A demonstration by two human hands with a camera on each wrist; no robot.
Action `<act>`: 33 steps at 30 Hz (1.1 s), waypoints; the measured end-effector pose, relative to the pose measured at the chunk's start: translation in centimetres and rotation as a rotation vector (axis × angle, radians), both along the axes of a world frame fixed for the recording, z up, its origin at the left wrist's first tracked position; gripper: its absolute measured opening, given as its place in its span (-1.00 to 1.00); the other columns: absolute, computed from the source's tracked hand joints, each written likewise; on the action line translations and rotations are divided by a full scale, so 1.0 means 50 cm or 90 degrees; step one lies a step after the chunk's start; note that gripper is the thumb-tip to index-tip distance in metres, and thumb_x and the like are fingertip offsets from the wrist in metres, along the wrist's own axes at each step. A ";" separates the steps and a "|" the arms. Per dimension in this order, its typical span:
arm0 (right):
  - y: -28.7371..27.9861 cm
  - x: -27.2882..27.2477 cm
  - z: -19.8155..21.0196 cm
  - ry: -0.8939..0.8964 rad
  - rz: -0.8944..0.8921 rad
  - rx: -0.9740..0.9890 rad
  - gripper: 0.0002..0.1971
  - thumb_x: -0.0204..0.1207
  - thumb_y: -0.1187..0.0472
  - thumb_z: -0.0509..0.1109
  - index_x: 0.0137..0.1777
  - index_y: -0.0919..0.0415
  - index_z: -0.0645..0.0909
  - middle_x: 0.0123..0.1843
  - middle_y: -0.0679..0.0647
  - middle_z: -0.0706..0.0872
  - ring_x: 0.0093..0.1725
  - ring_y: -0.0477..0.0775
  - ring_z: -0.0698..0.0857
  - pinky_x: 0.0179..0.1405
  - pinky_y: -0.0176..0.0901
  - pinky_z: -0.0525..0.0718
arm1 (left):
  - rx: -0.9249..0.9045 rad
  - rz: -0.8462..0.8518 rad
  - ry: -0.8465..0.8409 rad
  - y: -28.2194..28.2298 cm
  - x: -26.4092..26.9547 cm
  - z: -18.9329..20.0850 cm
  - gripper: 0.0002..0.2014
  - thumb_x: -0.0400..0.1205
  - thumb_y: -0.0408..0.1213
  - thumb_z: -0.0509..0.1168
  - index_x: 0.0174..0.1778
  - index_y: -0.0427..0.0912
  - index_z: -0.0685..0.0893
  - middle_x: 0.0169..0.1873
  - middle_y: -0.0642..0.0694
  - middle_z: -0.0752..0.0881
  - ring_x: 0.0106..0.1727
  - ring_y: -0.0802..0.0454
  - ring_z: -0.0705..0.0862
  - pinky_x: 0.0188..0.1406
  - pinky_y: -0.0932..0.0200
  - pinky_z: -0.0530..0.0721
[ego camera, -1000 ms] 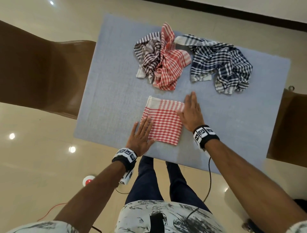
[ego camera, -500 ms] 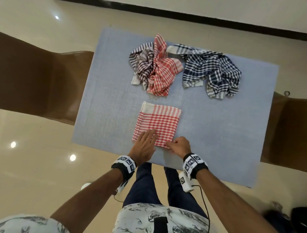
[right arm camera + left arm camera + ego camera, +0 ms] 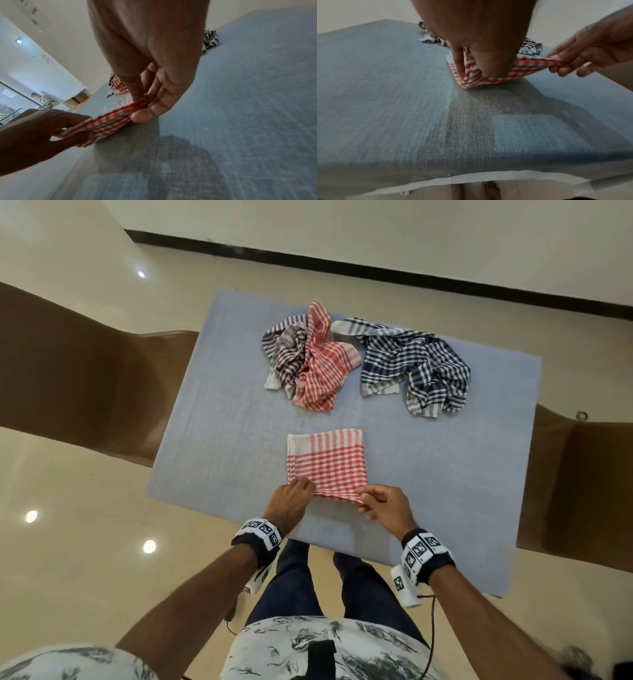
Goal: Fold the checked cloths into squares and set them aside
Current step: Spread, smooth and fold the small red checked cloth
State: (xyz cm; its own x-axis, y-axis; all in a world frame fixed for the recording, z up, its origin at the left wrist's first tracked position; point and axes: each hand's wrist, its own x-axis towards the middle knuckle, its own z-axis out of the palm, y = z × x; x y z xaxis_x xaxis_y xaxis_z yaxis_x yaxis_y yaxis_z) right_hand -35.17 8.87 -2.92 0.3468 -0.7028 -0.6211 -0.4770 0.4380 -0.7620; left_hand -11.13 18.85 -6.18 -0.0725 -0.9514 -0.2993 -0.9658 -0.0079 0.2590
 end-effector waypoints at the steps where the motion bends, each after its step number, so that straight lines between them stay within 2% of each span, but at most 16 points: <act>1: 0.002 -0.015 0.001 -0.006 0.041 -0.010 -0.80 0.62 0.31 0.51 0.14 0.02 0.81 0.01 0.06 0.89 -0.08 0.08 0.88 -0.07 -0.03 0.88 | 0.017 0.011 0.022 0.007 0.007 0.003 -0.74 0.58 -0.49 0.34 0.17 -0.20 0.66 0.06 -0.16 0.75 -0.04 -0.18 0.79 -0.27 -0.05 0.78; 3: 0.010 -0.041 0.006 -0.004 0.138 -0.041 -0.63 0.49 0.29 0.63 0.27 -0.02 0.78 0.13 -0.13 0.85 0.05 -0.14 0.83 0.06 -0.27 0.81 | 0.032 0.043 0.064 0.024 0.019 0.006 -0.73 0.63 -0.49 0.30 0.21 -0.17 0.66 0.10 -0.15 0.76 0.03 -0.19 0.78 -0.18 -0.07 0.78; 5: 0.023 -0.060 0.010 0.031 0.205 -0.101 -0.53 0.39 0.33 0.69 0.28 -0.01 0.78 0.12 -0.16 0.83 0.03 -0.23 0.78 0.02 -0.42 0.74 | 0.032 0.074 0.122 0.041 0.027 0.015 -0.71 0.67 -0.45 0.29 0.28 -0.12 0.69 0.18 -0.12 0.78 0.13 -0.14 0.77 0.00 -0.05 0.78; 6: 0.030 -0.067 0.008 0.051 0.213 -0.144 -0.56 0.38 0.37 0.68 0.23 0.01 0.81 0.06 -0.12 0.84 -0.02 -0.22 0.77 -0.04 -0.44 0.71 | 0.032 0.089 0.158 0.047 0.032 0.019 -0.71 0.70 -0.40 0.29 0.31 -0.12 0.71 0.21 -0.12 0.79 0.18 -0.12 0.76 0.10 -0.03 0.77; 8: 0.041 -0.071 0.000 0.081 0.213 -0.246 -0.68 0.40 0.38 0.66 0.08 0.00 0.84 -0.06 -0.05 0.82 -0.12 -0.16 0.74 -0.12 -0.35 0.67 | 0.031 0.099 0.236 0.054 0.043 0.023 -0.74 0.73 -0.31 0.32 0.32 -0.14 0.75 0.23 -0.12 0.82 0.19 -0.10 0.78 0.20 0.03 0.72; 9: 0.046 -0.068 -0.002 0.096 0.212 -0.288 -0.74 0.42 0.34 0.67 0.03 0.00 0.85 -0.11 -0.05 0.78 -0.15 -0.14 0.71 -0.13 -0.29 0.65 | 0.035 0.098 0.267 0.053 0.048 0.026 -0.74 0.73 -0.26 0.33 0.31 -0.14 0.77 0.21 -0.10 0.84 0.17 -0.08 0.80 0.19 0.05 0.73; 11: 0.050 -0.060 -0.006 0.125 0.200 -0.332 -0.83 0.45 0.22 0.67 0.01 0.02 0.85 -0.11 -0.06 0.67 -0.08 -0.09 0.62 -0.06 -0.28 0.59 | 0.050 0.112 0.306 0.046 0.055 0.030 -0.74 0.73 -0.21 0.34 0.30 -0.13 0.78 0.17 -0.07 0.86 0.12 -0.03 0.81 0.15 0.04 0.76; 13: 0.049 -0.051 -0.007 0.124 0.175 -0.348 -0.82 0.47 0.09 0.64 0.06 0.03 0.83 0.03 -0.09 0.64 0.10 -0.09 0.55 0.12 -0.42 0.49 | 0.059 0.147 0.336 0.034 0.068 0.029 -0.75 0.72 -0.23 0.37 0.29 -0.15 0.80 0.15 -0.07 0.86 0.09 0.00 0.81 0.14 0.09 0.76; 15: 0.046 -0.037 -0.006 0.097 0.151 -0.368 -0.76 0.49 -0.01 0.59 0.10 0.04 0.82 0.22 -0.10 0.69 0.27 -0.14 0.55 0.30 -0.47 0.43 | 0.082 0.184 0.352 0.013 0.082 0.027 -0.78 0.70 -0.22 0.39 0.21 -0.18 0.82 0.07 -0.10 0.87 0.03 -0.01 0.81 0.08 0.09 0.75; 17: 0.033 -0.019 0.000 0.059 0.088 -0.331 -0.75 0.54 0.01 0.56 0.14 0.09 0.83 0.28 -0.13 0.77 0.33 -0.20 0.65 0.39 -0.43 0.50 | 0.131 0.228 0.357 -0.012 0.099 0.022 -0.82 0.68 -0.16 0.39 0.03 -0.19 0.80 -0.11 -0.12 0.85 -0.12 -0.05 0.78 -0.10 0.05 0.69; 20: 0.012 0.008 0.001 0.056 0.011 -0.230 -0.80 0.64 0.05 0.51 0.16 0.09 0.83 0.13 -0.16 0.86 0.18 -0.25 0.77 0.29 -0.29 0.66 | 0.186 0.239 0.359 -0.046 0.113 0.011 -0.80 0.70 -0.15 0.41 -0.11 -0.23 0.73 -0.25 -0.16 0.78 -0.20 -0.12 0.73 -0.22 0.00 0.57; 23: -0.004 0.025 -0.023 0.059 -0.044 -0.198 -0.82 0.68 0.09 0.46 0.11 0.15 0.82 -0.01 -0.08 0.88 0.03 -0.16 0.83 0.15 -0.15 0.77 | 0.203 0.234 0.354 -0.072 0.116 0.002 -0.77 0.72 -0.15 0.39 -0.06 -0.27 0.73 -0.19 -0.18 0.78 -0.14 -0.17 0.74 -0.17 -0.01 0.55; 26: -0.018 0.038 -0.059 0.089 -0.096 -0.183 -0.87 0.69 0.15 0.46 0.08 0.16 0.80 -0.04 0.00 0.88 -0.01 -0.03 0.85 0.10 0.02 0.82 | 0.213 0.240 0.332 -0.091 0.112 -0.005 -0.80 0.75 -0.16 0.36 -0.10 -0.22 0.65 -0.21 -0.14 0.71 -0.15 -0.13 0.67 -0.18 0.08 0.44; 28: -0.031 0.046 -0.079 0.121 -0.108 -0.189 -0.88 0.68 0.17 0.46 0.04 0.17 0.80 -0.07 0.04 0.87 -0.04 0.02 0.84 0.05 0.04 0.81 | 0.207 0.253 0.337 -0.104 0.111 -0.009 -0.84 0.76 -0.20 0.34 0.01 -0.23 0.69 -0.14 -0.17 0.75 -0.09 -0.15 0.70 -0.14 0.15 0.44; 30: -0.043 0.052 -0.095 0.151 -0.098 -0.193 -0.86 0.69 0.17 0.44 0.03 0.20 0.80 -0.08 0.08 0.86 -0.06 0.07 0.82 0.02 0.02 0.78 | 0.197 0.258 0.341 -0.115 0.111 -0.017 -0.78 0.77 -0.22 0.31 0.16 -0.31 0.72 0.03 -0.26 0.81 0.04 -0.22 0.75 -0.09 0.17 0.48; 33: -0.062 0.061 -0.113 0.175 -0.067 -0.203 -0.81 0.70 0.18 0.40 0.04 0.29 0.78 -0.07 0.15 0.84 -0.07 0.13 0.80 0.02 0.03 0.76 | 0.200 0.273 0.333 -0.125 0.110 -0.019 -0.76 0.79 -0.22 0.28 0.20 -0.33 0.71 0.10 -0.29 0.80 0.10 -0.24 0.74 -0.03 0.15 0.51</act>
